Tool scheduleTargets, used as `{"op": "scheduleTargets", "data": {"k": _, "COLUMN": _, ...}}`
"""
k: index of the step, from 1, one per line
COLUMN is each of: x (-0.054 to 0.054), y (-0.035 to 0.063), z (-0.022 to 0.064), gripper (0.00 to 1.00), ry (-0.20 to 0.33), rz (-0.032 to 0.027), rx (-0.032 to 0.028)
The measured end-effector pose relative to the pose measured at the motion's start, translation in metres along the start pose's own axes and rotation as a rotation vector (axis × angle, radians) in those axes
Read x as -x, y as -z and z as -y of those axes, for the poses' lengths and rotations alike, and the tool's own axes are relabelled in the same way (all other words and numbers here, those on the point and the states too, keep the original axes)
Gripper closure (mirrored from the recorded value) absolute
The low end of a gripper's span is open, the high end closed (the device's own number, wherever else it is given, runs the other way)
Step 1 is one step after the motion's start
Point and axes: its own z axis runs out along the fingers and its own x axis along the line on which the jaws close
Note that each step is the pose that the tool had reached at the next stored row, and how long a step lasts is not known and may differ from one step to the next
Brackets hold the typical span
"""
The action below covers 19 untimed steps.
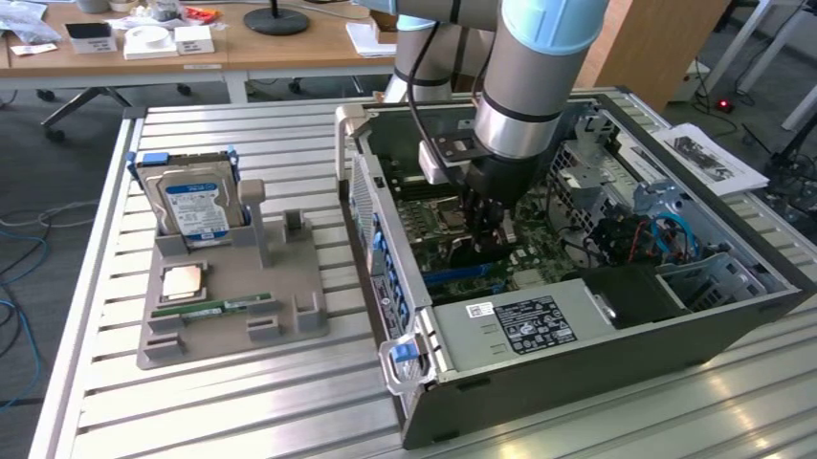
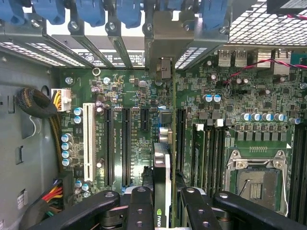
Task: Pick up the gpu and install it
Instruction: 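Insert the gpu into the slot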
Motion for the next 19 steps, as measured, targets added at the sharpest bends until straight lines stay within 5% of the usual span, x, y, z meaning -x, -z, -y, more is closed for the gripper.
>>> {"op": "scheduleTargets", "data": {"k": 19, "x": -0.0001, "y": -0.0047, "z": -0.0023, "gripper": 0.73, "ry": 0.000, "rz": 0.0002, "rx": -0.0001}}
